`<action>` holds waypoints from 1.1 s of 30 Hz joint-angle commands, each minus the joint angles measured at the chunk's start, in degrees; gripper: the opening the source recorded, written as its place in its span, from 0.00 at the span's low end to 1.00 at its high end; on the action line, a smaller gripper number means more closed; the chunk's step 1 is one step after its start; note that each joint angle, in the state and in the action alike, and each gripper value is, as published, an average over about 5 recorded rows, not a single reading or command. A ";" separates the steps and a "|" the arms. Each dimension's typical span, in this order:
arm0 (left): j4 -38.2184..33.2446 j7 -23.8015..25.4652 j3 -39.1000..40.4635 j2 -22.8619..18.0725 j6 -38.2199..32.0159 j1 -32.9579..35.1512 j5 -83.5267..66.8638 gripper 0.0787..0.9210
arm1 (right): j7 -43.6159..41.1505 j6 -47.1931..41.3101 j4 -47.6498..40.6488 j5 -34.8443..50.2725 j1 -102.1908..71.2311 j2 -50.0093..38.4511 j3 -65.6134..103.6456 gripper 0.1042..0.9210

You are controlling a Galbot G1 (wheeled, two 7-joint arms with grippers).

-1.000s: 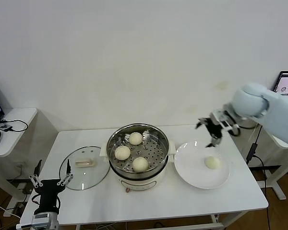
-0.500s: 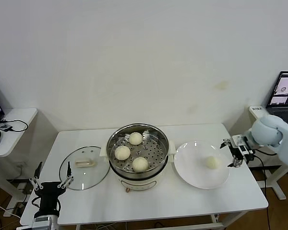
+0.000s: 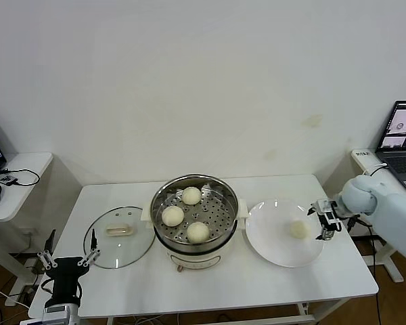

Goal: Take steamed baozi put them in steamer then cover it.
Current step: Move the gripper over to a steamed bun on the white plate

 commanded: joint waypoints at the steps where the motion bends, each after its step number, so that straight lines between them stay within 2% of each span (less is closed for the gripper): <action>1: 0.35 0.05 -0.19 -0.06 0.03 -0.10 -0.08 0.88 | 1.35 1.19 -9.13 -3.07 -2.48 7.88 2.16 0.88; 11: 0.41 0.07 -0.40 -0.15 0.02 -0.06 -0.21 0.88 | 0.37 1.04 -10.00 -4.02 -2.58 8.44 1.74 0.87; 26: 0.33 -0.08 -0.48 -0.27 -0.04 -0.02 -0.27 0.88 | -0.56 1.13 -8.97 -3.82 -1.68 7.38 1.70 0.69; 33: 0.12 -0.09 -0.28 -0.13 -0.02 -0.13 -0.27 0.88 | -1.96 -0.86 -2.42 1.45 3.19 2.64 -0.62 0.63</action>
